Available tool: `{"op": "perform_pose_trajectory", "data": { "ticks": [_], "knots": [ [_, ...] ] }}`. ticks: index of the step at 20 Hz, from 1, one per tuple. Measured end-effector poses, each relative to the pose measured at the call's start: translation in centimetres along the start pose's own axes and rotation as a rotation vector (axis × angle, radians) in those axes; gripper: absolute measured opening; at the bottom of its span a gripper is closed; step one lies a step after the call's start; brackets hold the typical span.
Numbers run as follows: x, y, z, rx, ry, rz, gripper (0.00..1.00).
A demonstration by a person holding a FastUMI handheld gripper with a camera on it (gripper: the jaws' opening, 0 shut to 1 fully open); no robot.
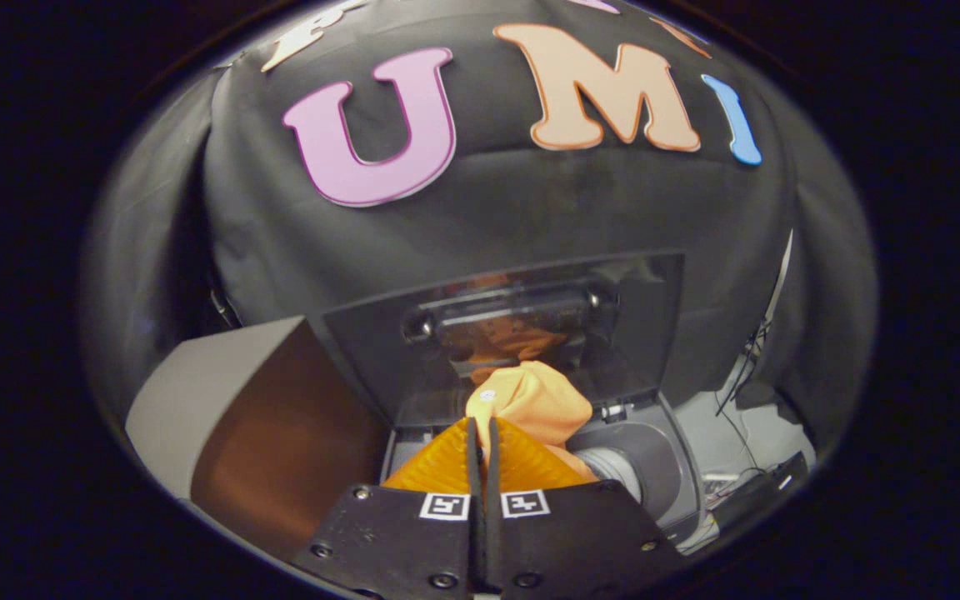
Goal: Put the clothes into the washing machine and then close the washing machine lid.
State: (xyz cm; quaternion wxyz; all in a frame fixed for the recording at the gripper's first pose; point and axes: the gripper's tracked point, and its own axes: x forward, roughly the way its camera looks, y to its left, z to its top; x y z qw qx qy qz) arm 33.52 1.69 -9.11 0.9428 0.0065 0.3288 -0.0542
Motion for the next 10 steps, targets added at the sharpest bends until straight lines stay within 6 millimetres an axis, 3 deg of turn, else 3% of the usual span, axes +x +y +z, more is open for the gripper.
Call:
{"op": "perform_pose_trajectory", "data": {
  "ticks": [5, 10],
  "knots": [
    [4.2, -2.1, -6.3, 0.074, 0.08, -0.008, 0.0],
    [7.3, -3.7, -11.2, 0.127, 0.142, -0.026, 0.0]
  ]
}}
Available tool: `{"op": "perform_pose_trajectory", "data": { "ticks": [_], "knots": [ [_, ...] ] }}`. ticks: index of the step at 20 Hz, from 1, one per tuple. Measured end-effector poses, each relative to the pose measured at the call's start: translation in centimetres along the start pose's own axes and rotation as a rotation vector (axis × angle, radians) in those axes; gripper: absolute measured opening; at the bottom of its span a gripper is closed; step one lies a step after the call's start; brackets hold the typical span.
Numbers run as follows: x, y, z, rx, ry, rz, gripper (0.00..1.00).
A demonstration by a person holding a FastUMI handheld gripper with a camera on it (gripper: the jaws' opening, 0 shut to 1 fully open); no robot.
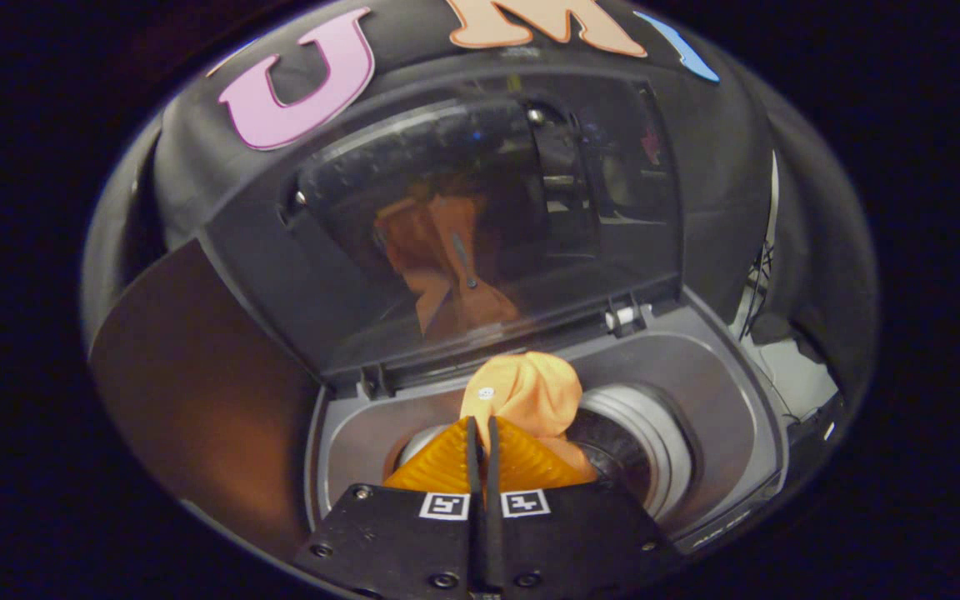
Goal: Put the clothes into the washing machine and then close the washing machine lid.
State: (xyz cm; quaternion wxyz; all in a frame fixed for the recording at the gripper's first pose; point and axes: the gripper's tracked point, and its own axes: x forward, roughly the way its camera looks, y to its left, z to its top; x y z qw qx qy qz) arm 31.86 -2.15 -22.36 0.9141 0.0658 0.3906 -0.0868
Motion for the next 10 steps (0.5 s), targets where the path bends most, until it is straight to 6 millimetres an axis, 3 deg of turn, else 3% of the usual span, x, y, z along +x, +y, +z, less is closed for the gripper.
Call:
{"op": "perform_pose_trajectory", "data": {
  "ticks": [5, 8, 9, 10],
  "knots": [
    [2.6, -1.5, -4.3, 0.026, 0.124, -0.064, 0.0],
    [3.8, -2.1, -5.8, 0.073, 0.201, -0.104, 0.02],
    [3.9, -2.7, -6.3, 0.089, 0.2, -0.138, 0.06],
    [3.9, -2.8, -5.9, 0.099, 0.18, -0.149, 0.24]
  ]
}}
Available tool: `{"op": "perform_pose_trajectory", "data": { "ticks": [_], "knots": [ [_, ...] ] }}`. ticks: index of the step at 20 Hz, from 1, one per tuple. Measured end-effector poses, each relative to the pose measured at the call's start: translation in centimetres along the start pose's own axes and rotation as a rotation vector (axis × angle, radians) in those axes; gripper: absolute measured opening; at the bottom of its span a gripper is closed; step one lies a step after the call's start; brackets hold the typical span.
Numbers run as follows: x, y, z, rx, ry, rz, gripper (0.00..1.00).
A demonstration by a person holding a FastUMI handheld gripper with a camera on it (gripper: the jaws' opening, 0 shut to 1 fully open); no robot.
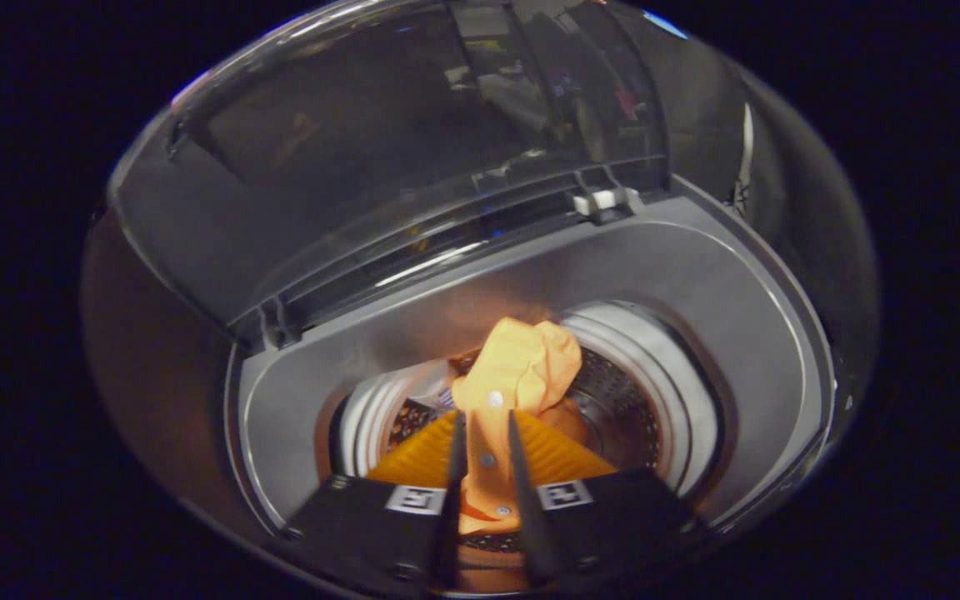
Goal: Put the clothes into the washing machine and then close the washing machine lid.
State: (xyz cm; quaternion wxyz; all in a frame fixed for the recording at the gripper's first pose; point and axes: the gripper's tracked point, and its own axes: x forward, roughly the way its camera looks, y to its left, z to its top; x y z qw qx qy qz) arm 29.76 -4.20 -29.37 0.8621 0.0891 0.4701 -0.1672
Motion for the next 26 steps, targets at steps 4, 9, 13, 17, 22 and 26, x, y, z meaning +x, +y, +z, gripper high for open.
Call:
{"op": "perform_pose_trajectory", "data": {
  "ticks": [4, 9, 13, 17, 22, 26],
  "knots": [
    [-0.5, -0.4, 0.4, -0.006, -0.018, -0.023, 0.99],
    [-1.3, 0.0, 1.3, -0.147, -0.075, -0.059, 0.98],
    [-2.4, 0.9, 2.9, -0.294, -0.198, -0.089, 0.99],
    [-3.7, 1.6, 5.2, -0.292, -0.362, -0.082, 0.98],
    [-10.1, 1.8, 9.2, -0.225, -0.512, -0.034, 0.98],
    [-17.8, 2.7, 13.0, -0.25, -0.628, 0.009, 0.95]
  ]
}}
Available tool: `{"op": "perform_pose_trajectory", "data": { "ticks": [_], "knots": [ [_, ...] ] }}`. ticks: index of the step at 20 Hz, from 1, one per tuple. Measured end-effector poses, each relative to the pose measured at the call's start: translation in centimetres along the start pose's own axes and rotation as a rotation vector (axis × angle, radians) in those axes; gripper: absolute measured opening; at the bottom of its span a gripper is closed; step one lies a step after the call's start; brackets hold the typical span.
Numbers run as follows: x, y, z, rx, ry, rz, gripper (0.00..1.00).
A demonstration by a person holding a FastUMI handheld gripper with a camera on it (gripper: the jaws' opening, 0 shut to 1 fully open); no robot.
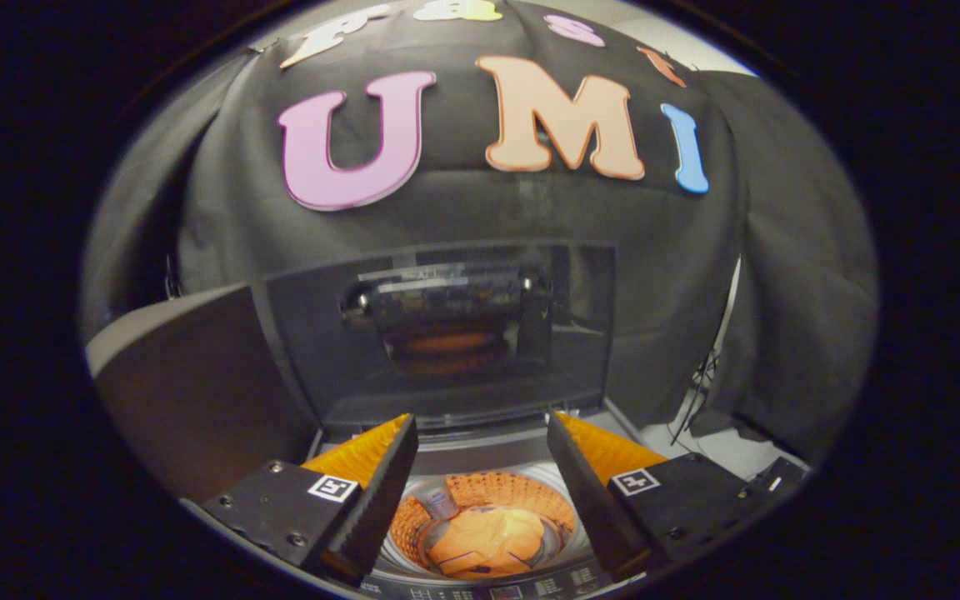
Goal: Put the clothes into the washing machine and then close the washing machine lid.
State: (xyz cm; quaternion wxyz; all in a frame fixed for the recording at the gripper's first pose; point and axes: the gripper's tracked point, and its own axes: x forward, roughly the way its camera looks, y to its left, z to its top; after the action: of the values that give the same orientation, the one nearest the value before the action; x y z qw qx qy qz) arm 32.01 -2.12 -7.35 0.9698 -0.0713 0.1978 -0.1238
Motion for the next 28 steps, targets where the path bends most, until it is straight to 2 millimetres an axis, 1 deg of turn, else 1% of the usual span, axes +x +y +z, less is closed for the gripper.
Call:
{"op": "perform_pose_trajectory", "data": {
  "ticks": [3, 5, 6, 7, 9, 11, 14, 16, 18, 20, 21, 22, 23, 25, 26, 28],
  "knots": [
    [-2.5, 0.0, 5.3, 0.044, -0.083, 0.041, 0.96],
    [-3.6, 0.2, 8.8, 0.078, -0.141, 0.056, 0.97],
    [-4.4, 0.1, 11.0, 0.075, -0.173, 0.058, 0.97],
    [-4.6, 0.1, 12.8, 0.071, -0.189, 0.059, 0.97],
    [-4.6, 0.6, 15.2, 0.059, -0.216, 0.088, 0.97],
    [-4.2, 1.6, 17.6, 0.022, -0.245, 0.111, 0.97],
    [-3.6, 3.7, 20.1, -0.041, -0.266, 0.16, 0.97],
    [-2.8, 3.8, 21.9, -0.066, -0.308, 0.135, 0.97],
    [-1.2, 3.6, 22.7, -0.028, -0.315, 0.103, 0.97],
    [0.0, 4.4, 23.2, 0.029, -0.333, 0.13, 0.97],
    [0.8, 4.5, 23.4, 0.043, -0.347, 0.132, 0.97],
    [1.8, 4.5, 23.3, 0.043, -0.346, 0.128, 0.97],
    [2.5, 4.4, 23.0, 0.038, -0.352, 0.118, 0.97],
    [4.5, 3.5, 22.4, 0.007, -0.359, 0.068, 0.97],
    [5.5, 3.7, 21.6, -0.001, -0.344, 0.068, 0.97],
    [7.3, 5.4, 19.3, 0.006, -0.28, 0.128, 0.97]
  ]
}}
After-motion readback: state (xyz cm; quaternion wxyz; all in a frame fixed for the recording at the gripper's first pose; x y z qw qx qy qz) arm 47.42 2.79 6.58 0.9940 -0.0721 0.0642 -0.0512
